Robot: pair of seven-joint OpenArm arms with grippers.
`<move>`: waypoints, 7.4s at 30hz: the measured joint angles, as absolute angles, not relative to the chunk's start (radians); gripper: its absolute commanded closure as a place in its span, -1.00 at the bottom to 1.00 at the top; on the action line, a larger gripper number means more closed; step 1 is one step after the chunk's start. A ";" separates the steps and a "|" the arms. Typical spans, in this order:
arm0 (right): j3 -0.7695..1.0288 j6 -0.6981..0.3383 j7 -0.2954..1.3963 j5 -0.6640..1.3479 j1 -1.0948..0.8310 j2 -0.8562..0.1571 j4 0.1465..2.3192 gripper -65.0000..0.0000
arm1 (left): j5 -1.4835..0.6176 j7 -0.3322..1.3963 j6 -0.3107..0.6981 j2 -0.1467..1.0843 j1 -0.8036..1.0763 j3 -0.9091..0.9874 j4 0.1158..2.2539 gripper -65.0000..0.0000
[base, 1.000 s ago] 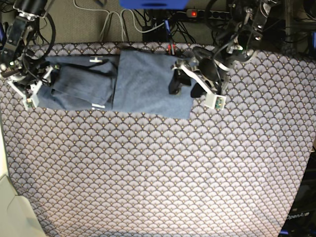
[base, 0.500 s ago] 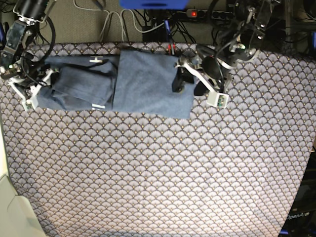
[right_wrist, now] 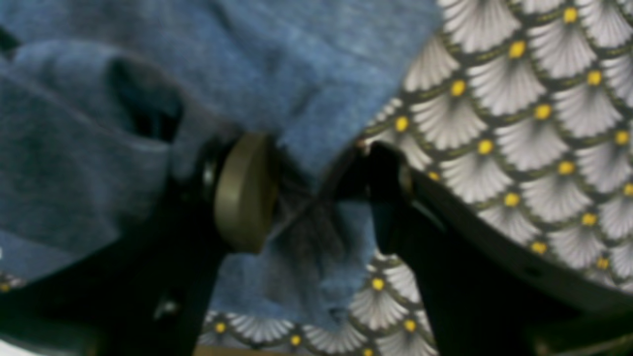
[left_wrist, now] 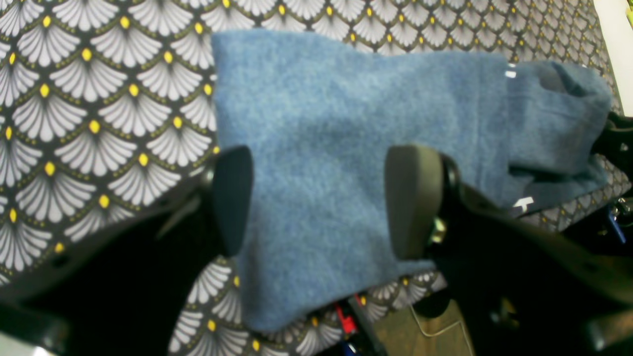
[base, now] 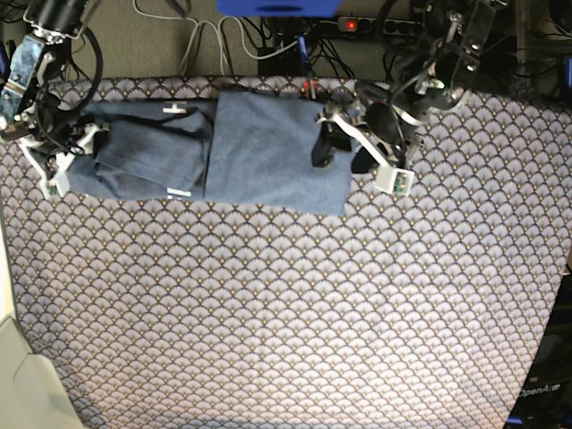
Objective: Fold the T-shirt properly
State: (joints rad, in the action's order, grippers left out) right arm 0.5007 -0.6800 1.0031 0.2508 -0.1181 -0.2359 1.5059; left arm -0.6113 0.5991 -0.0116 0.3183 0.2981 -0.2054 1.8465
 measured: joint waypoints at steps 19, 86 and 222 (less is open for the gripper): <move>0.485 -0.688 1.110 0.267 -0.137 -0.250 1.659 1.00 | -0.611 0.599 -0.012 0.315 0.299 -0.205 1.847 -0.27; -0.346 -0.699 1.116 0.259 0.080 0.066 1.619 1.00 | -0.615 0.603 0.000 0.302 0.523 0.313 1.924 -0.27; -0.501 -0.699 1.060 0.137 0.246 -0.002 1.611 0.00 | -0.615 0.603 0.003 0.302 0.581 0.472 1.898 -0.27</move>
